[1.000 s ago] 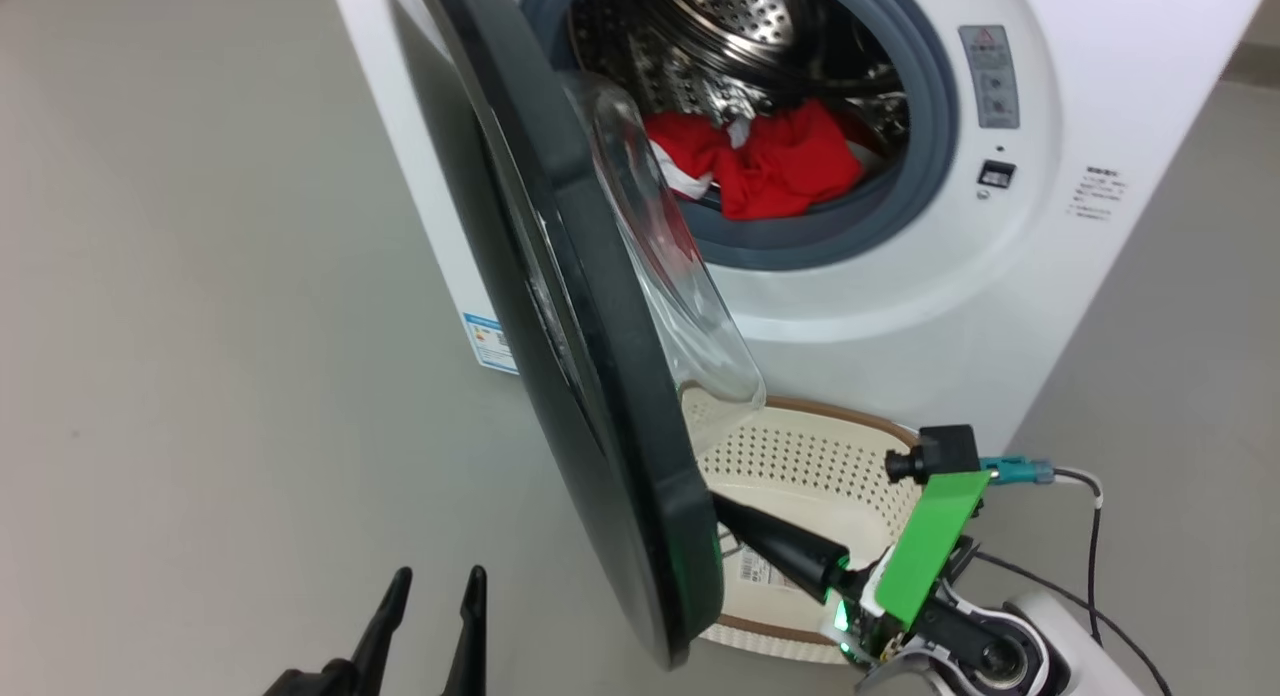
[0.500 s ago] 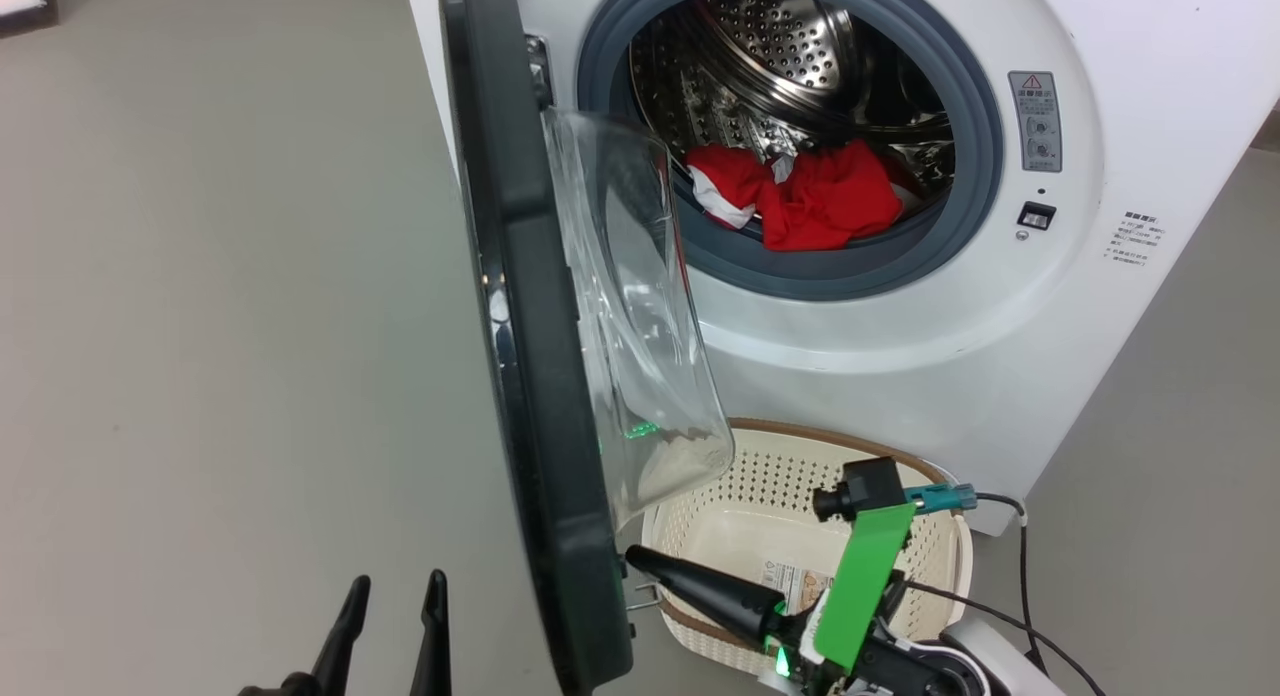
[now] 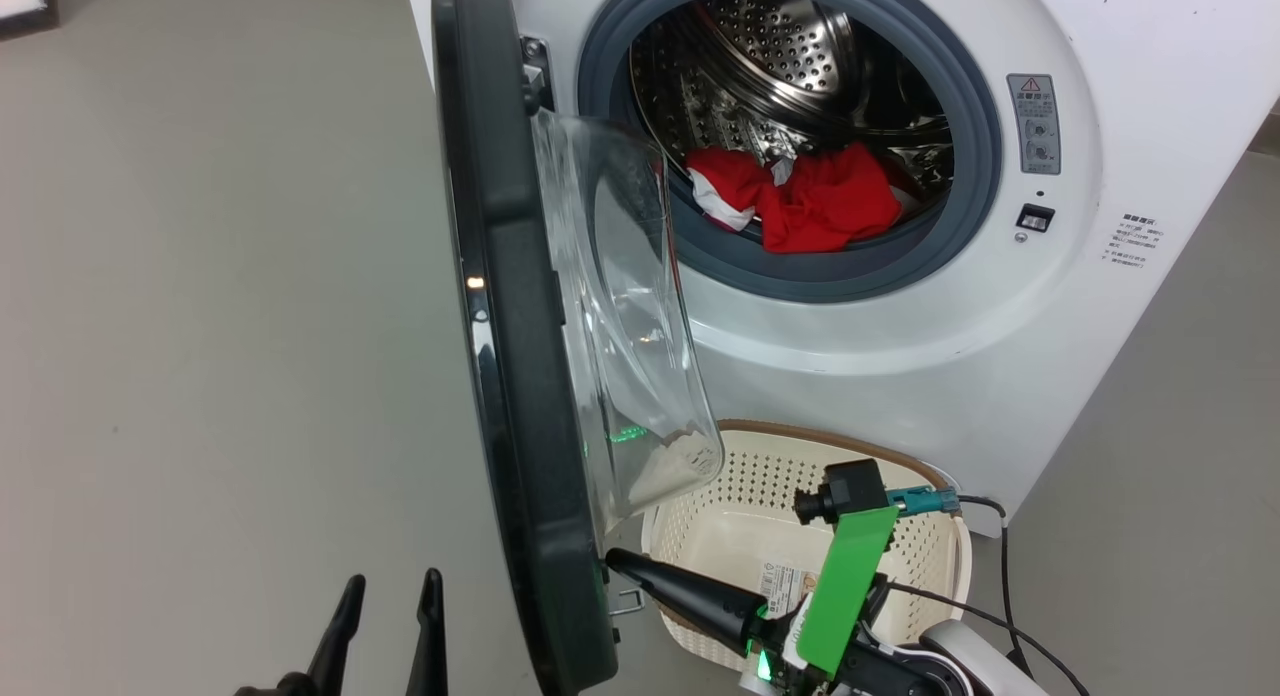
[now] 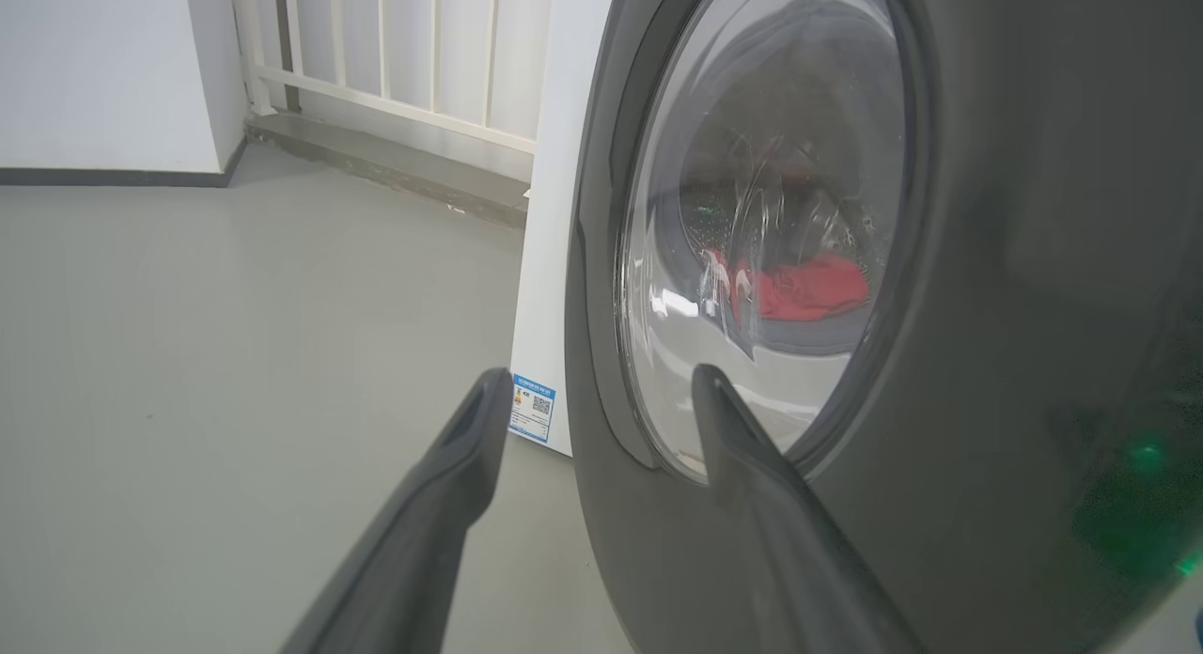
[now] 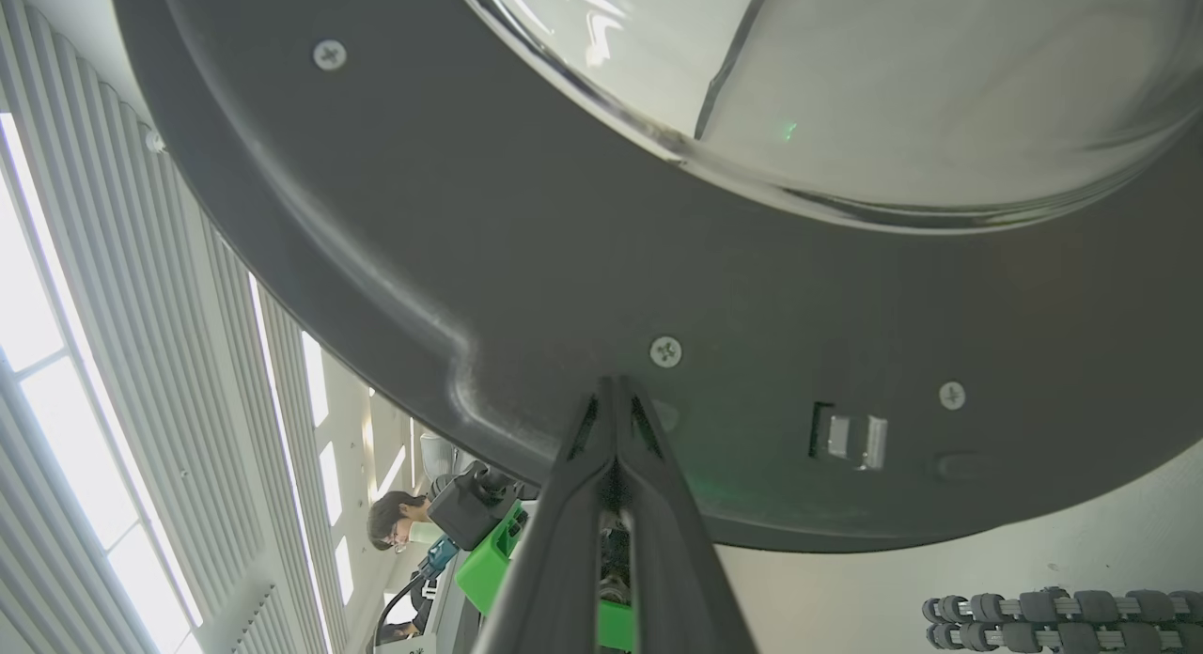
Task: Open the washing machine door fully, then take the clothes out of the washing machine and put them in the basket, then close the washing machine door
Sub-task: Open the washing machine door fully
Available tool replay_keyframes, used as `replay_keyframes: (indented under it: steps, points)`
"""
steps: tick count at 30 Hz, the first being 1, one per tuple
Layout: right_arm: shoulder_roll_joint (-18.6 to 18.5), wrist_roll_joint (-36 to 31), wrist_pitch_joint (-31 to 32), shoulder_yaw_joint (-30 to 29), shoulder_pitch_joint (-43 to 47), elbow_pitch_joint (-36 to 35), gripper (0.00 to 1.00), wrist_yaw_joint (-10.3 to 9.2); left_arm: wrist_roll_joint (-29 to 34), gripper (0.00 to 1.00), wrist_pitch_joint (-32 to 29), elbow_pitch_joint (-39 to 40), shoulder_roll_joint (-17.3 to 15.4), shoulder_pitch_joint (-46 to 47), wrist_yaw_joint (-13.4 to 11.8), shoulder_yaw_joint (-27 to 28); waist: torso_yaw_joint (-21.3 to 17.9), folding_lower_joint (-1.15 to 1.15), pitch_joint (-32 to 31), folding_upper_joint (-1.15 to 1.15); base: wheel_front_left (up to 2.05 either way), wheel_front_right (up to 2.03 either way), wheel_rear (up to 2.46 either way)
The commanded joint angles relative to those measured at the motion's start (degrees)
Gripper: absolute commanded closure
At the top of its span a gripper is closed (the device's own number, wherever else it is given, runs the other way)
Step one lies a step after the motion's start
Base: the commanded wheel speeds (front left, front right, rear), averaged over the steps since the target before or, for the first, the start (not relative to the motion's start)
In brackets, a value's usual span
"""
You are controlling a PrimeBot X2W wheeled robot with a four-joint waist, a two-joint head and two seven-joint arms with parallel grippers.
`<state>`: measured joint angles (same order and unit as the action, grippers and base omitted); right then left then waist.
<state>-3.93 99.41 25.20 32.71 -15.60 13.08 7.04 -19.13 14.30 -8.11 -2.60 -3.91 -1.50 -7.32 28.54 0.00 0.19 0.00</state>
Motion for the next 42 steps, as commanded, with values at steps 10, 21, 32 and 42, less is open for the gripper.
replay_keyframes:
  steps: [10, 21, 32, 42]
  points:
    - [1.0, -3.3, -2.4, -0.2, -1.4, -0.8, 0.54, 0.45, 0.2, 0.0, 0.7, 1.1, -0.3, 0.1, 0.1, 2.3, -0.4, 0.0, -0.4, 0.0, 0.0, 0.0, 0.0]
    - [-1.4, -9.3, -5.6, -3.0, 4.8, 1.3, 0.0, 0.45, 0.4, 0.0, 0.7, -0.2, -0.3, 0.3, 0.9, 2.5, -1.4, 0.0, -1.7, 0.0, 0.0, 0.0, 0.0]
    - [-8.4, -18.8, -18.0, -1.1, 9.2, 5.6, 0.0, 0.45, 0.8, 0.0, 0.7, -1.2, -0.3, 0.3, 1.6, 2.8, -2.4, 0.0, -3.0, 0.0, 0.0, 0.0, 0.0]
    - [-14.1, -28.2, -36.3, 6.5, 7.0, 11.4, 0.0, 0.45, 1.0, 0.0, 0.7, -1.5, -0.3, 0.0, 1.9, 3.6, -3.4, 0.0, -3.5, 0.0, 0.0, 0.0, 0.0]
